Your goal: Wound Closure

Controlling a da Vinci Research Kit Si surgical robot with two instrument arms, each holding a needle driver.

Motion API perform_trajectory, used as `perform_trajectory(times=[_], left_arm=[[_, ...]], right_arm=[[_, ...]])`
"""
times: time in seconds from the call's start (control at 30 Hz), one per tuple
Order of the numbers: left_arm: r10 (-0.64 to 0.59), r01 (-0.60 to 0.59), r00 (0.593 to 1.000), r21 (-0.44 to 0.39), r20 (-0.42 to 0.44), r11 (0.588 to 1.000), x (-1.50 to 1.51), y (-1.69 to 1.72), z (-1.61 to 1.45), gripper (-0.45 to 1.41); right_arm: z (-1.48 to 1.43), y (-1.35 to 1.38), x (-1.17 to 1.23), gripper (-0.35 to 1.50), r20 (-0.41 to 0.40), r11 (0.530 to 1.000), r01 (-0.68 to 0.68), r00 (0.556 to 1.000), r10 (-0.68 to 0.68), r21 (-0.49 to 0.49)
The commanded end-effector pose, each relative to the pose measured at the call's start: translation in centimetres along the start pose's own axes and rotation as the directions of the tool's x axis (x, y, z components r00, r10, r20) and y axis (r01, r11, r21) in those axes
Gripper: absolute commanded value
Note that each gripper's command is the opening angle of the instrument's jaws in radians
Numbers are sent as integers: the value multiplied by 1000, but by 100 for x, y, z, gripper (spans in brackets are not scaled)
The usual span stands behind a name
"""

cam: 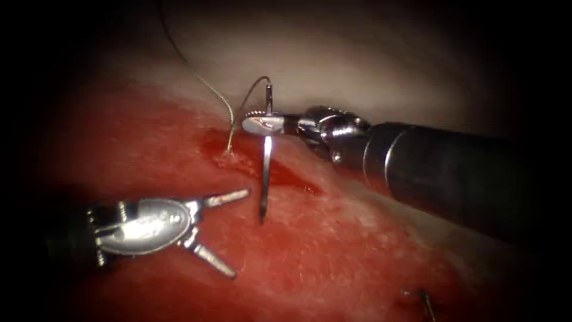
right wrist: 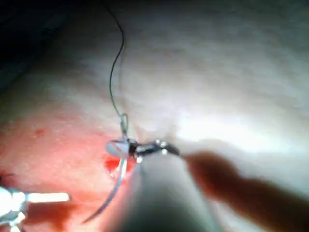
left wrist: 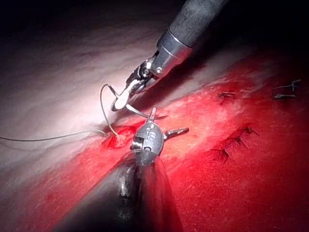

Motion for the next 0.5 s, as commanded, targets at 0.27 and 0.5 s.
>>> perform_trajectory(times=[0.27, 0.5], left_arm=[[-108, 108, 994, 21, 29, 994, -22, -32, -17, -45], [-123, 102, 972, 111, 200, 989, -58, -80, -5, -45]], right_arm=[[10, 3, -5, -35, -31, 956, 284, 959, -282, 75], [13, 5, 5, -35, -110, 896, 436, 898, -427, 84]])
